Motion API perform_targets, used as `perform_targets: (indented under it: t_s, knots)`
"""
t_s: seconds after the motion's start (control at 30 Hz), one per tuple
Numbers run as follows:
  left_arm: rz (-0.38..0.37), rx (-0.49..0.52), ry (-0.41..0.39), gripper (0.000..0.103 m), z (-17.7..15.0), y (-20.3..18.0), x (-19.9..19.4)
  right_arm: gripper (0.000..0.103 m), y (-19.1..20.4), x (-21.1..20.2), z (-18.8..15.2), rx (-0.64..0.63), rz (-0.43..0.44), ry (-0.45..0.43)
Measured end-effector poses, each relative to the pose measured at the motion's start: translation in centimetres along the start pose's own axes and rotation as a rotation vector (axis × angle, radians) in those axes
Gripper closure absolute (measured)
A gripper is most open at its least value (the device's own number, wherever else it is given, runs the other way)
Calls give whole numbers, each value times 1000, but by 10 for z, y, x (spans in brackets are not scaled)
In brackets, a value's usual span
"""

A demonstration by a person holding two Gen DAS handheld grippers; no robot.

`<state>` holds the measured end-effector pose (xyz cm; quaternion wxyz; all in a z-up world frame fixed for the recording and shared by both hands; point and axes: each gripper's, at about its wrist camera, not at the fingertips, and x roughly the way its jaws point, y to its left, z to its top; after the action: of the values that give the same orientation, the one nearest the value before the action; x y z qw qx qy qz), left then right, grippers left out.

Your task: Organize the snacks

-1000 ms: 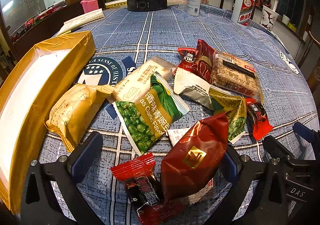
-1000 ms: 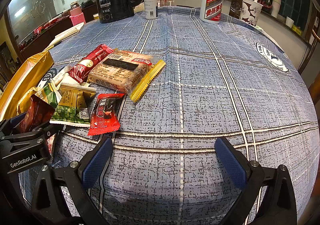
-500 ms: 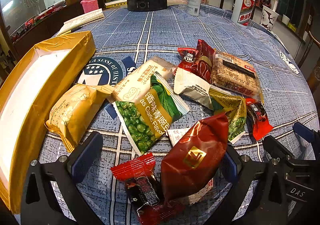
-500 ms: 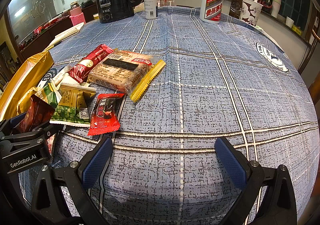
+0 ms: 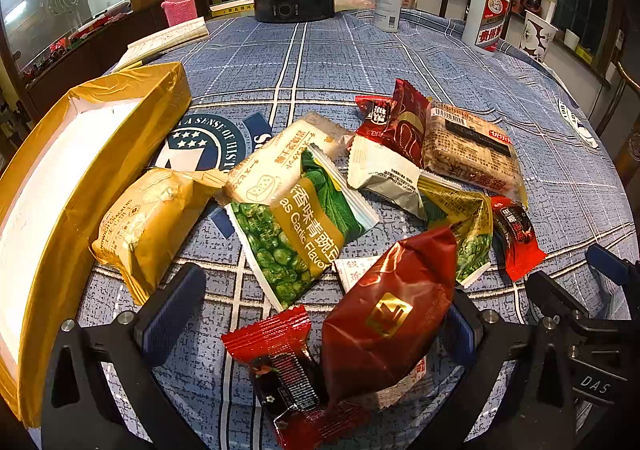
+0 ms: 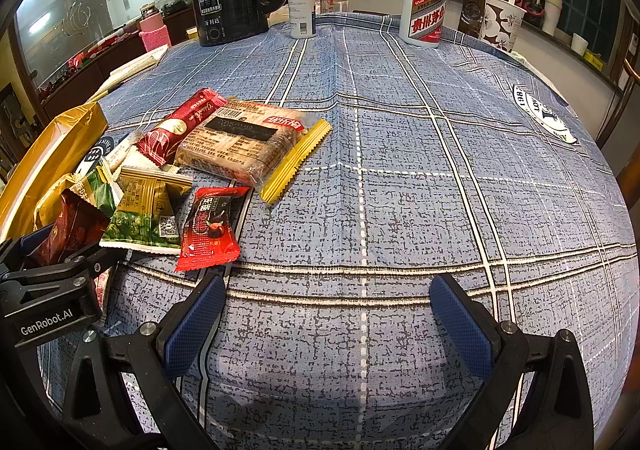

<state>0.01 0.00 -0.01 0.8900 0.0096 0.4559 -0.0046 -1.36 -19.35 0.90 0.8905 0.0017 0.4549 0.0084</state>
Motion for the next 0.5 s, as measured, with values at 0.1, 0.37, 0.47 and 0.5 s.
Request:
perform_targets:
  t_s: [0.1, 0.37, 0.47, 0.5]
  knots:
    - [0, 0, 0, 0, 0, 0, 0, 1, 0, 0, 0, 0, 0, 0]
    - [0, 0, 0, 0, 0, 0, 0, 1, 0, 0, 0, 0, 0, 0]
    - [2, -2, 0, 0, 0, -1, -2, 1, 0, 0, 1, 8, -4, 0]
    - [2, -2, 0, 0, 0, -2, -2, 1, -1, 0, 0, 14, -9, 0]
